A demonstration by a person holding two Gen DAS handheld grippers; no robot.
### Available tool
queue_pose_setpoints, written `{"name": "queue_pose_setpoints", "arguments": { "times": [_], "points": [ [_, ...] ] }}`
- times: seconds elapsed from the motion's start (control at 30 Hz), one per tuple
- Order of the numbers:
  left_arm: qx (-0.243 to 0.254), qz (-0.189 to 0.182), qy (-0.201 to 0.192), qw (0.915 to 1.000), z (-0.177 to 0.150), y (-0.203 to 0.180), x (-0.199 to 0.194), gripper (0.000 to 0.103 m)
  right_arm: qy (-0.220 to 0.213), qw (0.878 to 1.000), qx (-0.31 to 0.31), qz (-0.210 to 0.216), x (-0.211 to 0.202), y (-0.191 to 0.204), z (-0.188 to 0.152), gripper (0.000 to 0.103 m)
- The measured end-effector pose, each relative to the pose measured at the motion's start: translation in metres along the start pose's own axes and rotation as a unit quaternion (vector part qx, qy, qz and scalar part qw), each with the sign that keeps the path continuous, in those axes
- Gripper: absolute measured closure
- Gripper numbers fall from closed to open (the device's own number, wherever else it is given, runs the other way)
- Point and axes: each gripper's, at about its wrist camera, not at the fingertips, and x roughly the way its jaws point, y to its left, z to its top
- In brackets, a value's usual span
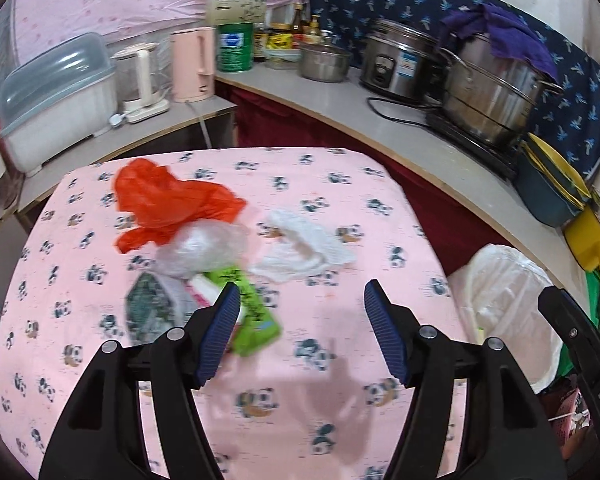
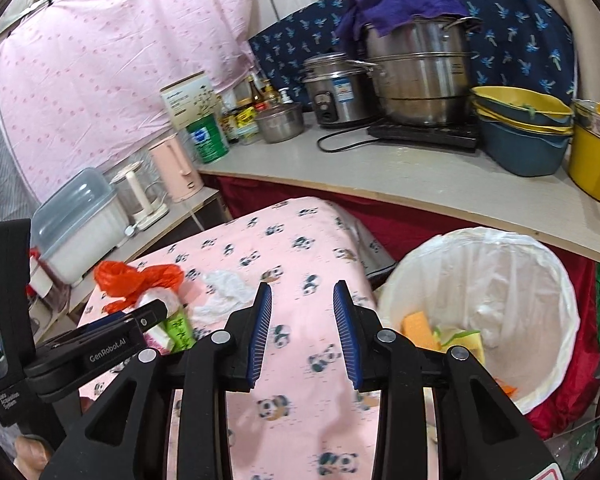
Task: Collect trash
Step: 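Move both tools back over the remaining trash on the table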
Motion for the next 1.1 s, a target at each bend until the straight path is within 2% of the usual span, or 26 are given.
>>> {"name": "queue_pose_setpoints", "arguments": {
  "times": [0.37, 0.47, 0.87, 1.03, 1.1],
  "points": [
    [-0.026, 0.043, -0.009, 0.9987, 0.011, 0.076, -0.001, 0.028, 0.032, 0.999, -0.032, 0.021, 0.034, 0.062, -0.014, 0.062],
    [-0.037, 0.048, -0.015, 0.9980, 0.016, 0.093, 0.002, 0.018, 0.041, 0.998, -0.032, 0.024, 0.046, 0.071, -0.017, 0.060],
    [-0.053, 0.054, -0.008, 0.9971, 0.045, 0.123, 0.041, 0.017, 0.072, 0.997, -0.037, 0.022, 0.103, 0.091, -0.018, 0.059],
    [-0.061, 0.051, 0.000, 0.9968, 0.056, 0.130, 0.064, 0.018, 0.080, 0.996, -0.034, 0.009, 0.136, 0.090, -0.013, 0.044],
    [-0.066, 0.041, 0.005, 0.9970, 0.060, 0.133, 0.071, 0.021, 0.091, 0.995, -0.029, 0.012, 0.151, 0.089, -0.011, 0.043]
  ]
}}
